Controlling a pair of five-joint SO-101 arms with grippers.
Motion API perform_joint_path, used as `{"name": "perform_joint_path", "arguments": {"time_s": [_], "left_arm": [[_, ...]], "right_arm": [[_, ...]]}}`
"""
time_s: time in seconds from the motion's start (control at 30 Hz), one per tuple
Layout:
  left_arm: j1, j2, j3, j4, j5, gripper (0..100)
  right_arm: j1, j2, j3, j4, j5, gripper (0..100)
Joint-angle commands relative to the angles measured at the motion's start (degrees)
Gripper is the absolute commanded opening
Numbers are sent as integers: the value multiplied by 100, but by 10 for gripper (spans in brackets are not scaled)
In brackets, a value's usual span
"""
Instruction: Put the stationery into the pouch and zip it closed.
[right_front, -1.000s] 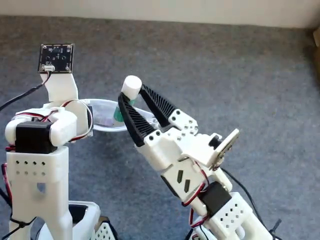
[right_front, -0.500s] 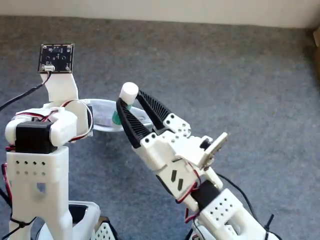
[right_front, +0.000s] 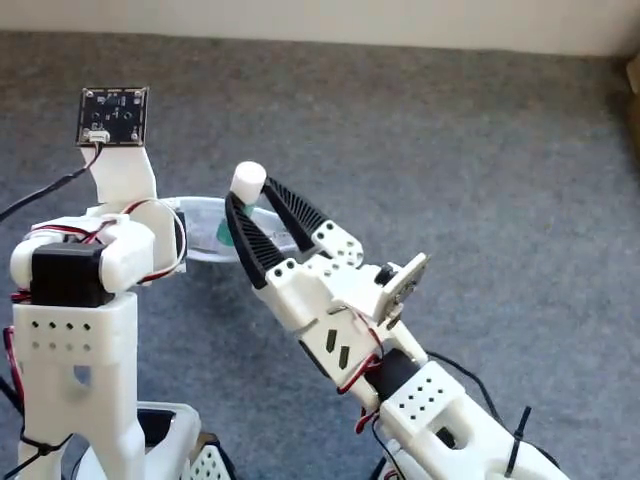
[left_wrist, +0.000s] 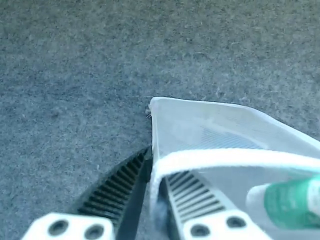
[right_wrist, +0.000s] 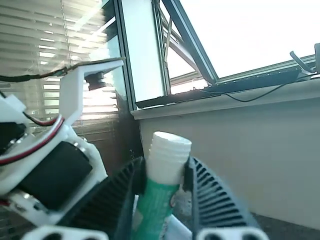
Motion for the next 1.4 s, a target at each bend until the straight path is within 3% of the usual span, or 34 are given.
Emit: {"name": "perform_joint_path", "arguments": {"time_s": [0.0,0.47,0.67,0.93,1.03,1.13,1.37], "left_arm": [[-66,57,-145,-44,62,5],[-66,31,48,-53,53,5],[-66,31,48,-53,53,5],[-66,31,48,-53,53,5],[-66,31,57,-53,53,5],[-180,31,57,-53,53,5],[-400,31,66,-53,53,5]], "right_arm": [[-31,-4,48,-127,79,183],[-57,-400,84,-4,79,183],[-391,-1763,31,2273,79,183],[-602,-2993,13,3257,88,183],[-602,-3178,-154,3670,615,183],[-602,-3213,-549,4409,993,183],[-523,-3231,-1631,6580,1029,183]]}}
